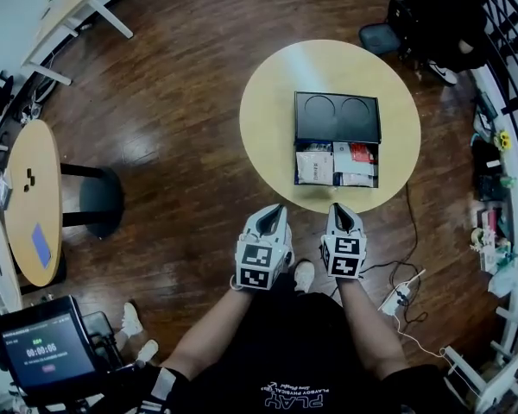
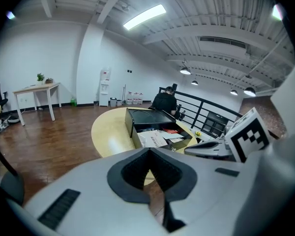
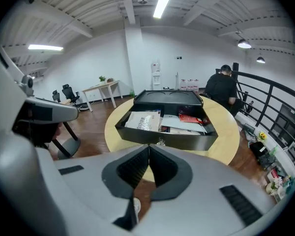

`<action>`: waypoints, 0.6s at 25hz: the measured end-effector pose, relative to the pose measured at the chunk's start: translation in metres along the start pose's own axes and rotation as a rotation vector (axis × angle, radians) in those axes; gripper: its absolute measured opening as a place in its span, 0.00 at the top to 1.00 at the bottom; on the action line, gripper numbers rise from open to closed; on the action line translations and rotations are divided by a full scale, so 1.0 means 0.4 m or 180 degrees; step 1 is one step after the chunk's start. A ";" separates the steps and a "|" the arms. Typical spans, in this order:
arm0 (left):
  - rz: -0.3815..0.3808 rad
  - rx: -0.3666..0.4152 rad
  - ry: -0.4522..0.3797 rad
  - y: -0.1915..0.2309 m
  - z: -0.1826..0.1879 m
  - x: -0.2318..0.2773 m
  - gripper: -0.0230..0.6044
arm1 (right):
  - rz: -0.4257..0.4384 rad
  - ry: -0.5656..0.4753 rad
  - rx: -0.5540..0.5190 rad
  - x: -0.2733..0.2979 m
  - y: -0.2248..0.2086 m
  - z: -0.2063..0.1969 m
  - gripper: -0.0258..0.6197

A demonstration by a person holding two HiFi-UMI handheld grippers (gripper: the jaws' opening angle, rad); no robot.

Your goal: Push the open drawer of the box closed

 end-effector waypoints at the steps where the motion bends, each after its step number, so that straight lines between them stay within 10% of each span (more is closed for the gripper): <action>1: -0.0008 -0.0008 0.0025 0.015 -0.004 0.019 0.97 | -0.0019 0.0043 0.0016 0.024 -0.004 -0.003 0.95; 15: -0.0055 -0.0174 0.0160 0.022 -0.009 0.058 0.97 | -0.0110 0.0391 0.0165 0.072 -0.055 -0.043 0.86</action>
Point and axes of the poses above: the fingertips, and each gripper's own axes: x forward along the fingers, y to its left, z out of its top, the point moved 1 cm from there along -x, backward along the fingers, and after that the axes turned 3 degrees about z, right-handed, at the moved point
